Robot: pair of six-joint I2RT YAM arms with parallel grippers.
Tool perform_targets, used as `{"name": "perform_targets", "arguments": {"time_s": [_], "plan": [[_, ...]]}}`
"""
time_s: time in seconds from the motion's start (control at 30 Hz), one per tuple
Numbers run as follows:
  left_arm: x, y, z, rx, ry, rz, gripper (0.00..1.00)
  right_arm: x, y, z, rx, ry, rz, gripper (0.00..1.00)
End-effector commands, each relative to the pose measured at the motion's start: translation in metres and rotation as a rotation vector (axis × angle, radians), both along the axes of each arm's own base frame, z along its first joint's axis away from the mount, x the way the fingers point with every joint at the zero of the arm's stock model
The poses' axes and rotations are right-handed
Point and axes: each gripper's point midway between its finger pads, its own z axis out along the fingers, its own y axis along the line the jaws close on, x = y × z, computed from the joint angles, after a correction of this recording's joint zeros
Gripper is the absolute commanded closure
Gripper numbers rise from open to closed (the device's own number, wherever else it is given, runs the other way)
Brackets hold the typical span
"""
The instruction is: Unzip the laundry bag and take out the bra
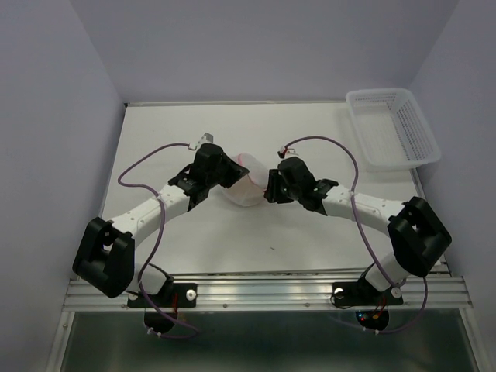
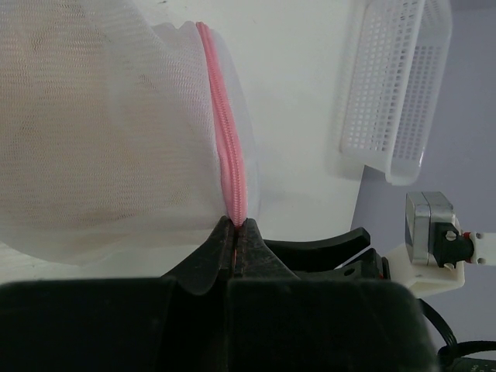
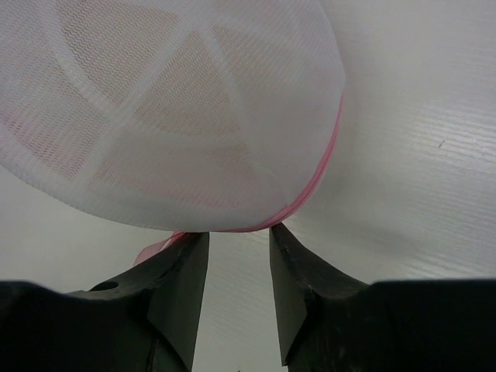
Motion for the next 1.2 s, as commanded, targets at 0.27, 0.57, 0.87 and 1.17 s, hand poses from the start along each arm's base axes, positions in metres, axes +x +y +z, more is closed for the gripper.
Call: {"name": "perform_targets", "arguments": {"time_s": [0.27, 0.57, 0.87, 1.17], "plan": [[-0.003, -0.001, 0.013, -0.015, -0.047, -0.02, 1.0, 0.011, 0.037, 0.029, 0.005, -0.097, 0.059, 0.78], [-0.003, 0.003, 0.018, -0.009, -0.062, -0.008, 1.0, 0.017, 0.019, 0.025, -0.044, -0.106, -0.033, 0.99], [-0.001, 0.013, 0.023, 0.03, -0.08, 0.009, 1.0, 0.016, -0.017, 0.014, -0.174, -0.129, -0.12, 0.99], [0.004, 0.036, 0.013, 0.158, -0.085, 0.02, 1.0, 0.025, -0.056, 0.013, -0.259, -0.126, -0.163, 0.99]]}}
